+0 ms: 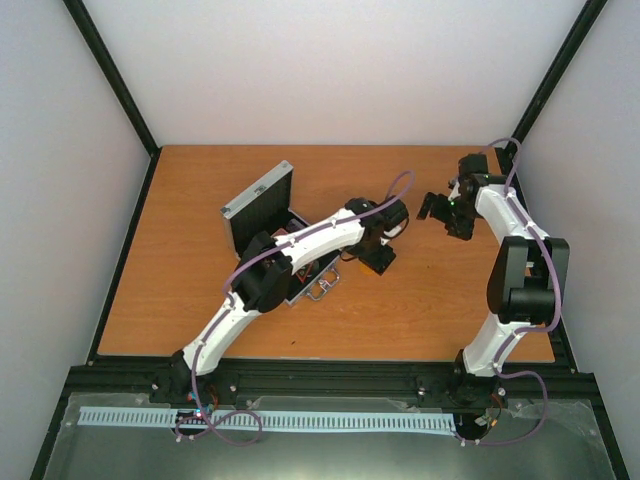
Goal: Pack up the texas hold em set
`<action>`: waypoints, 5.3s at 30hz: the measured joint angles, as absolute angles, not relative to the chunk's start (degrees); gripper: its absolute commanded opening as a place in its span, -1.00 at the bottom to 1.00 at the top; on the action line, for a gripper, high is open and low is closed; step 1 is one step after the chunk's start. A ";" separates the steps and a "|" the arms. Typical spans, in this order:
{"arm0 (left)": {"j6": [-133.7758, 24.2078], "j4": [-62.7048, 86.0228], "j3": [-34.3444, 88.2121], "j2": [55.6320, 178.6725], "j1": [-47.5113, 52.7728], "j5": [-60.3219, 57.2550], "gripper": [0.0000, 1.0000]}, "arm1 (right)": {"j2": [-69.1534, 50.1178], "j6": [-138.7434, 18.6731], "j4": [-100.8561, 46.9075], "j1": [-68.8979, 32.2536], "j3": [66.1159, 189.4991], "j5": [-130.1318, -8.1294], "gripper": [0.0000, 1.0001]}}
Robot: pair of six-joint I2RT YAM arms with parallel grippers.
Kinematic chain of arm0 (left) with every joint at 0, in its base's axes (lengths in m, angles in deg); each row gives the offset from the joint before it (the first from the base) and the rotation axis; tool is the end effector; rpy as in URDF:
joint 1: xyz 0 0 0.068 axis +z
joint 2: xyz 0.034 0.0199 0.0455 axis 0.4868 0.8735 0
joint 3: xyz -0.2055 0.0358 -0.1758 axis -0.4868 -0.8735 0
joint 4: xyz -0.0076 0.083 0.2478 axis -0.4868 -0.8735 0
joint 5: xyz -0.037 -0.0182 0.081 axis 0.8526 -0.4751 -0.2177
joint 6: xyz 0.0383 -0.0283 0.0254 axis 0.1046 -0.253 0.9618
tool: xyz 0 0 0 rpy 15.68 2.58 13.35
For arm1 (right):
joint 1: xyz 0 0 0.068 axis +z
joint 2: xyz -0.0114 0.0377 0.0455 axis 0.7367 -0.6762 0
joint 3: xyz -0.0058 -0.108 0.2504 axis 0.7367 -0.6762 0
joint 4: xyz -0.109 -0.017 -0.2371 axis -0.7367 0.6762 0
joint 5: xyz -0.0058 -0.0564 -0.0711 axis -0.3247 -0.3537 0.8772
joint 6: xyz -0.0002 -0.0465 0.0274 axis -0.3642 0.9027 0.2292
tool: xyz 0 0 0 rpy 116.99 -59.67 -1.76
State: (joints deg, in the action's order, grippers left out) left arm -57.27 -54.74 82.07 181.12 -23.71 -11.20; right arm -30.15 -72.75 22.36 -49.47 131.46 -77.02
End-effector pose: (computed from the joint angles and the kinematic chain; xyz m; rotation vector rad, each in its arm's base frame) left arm 0.3017 -0.3965 0.1864 0.9670 2.7606 -0.1627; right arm 0.3560 -0.0029 0.2306 0.4727 2.8061 0.4508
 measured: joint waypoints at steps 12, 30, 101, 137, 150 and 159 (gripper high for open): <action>-57.38 -54.58 81.90 183.87 -23.75 -10.53 0.61 | -30.15 -72.77 21.60 -50.74 131.55 -78.09 1.00; -57.27 -53.08 80.69 184.61 -23.95 -12.34 -0.05 | -30.15 -72.77 21.01 -50.80 130.85 -78.72 1.00; -60.20 -52.33 49.22 159.54 -16.32 -27.77 -0.16 | -29.65 -73.21 19.35 -50.85 127.07 -81.89 1.00; -59.96 -47.87 48.78 152.00 -13.94 -24.87 0.92 | -29.62 -73.21 19.28 -50.85 126.56 -82.11 1.00; -55.67 -50.58 68.78 146.39 -15.29 -23.40 0.91 | -28.33 -73.19 19.30 -50.32 126.24 -82.29 1.00; -56.29 -52.31 77.46 144.24 -4.65 -24.80 0.91 | -26.80 -73.17 19.41 -46.63 126.26 -81.81 1.00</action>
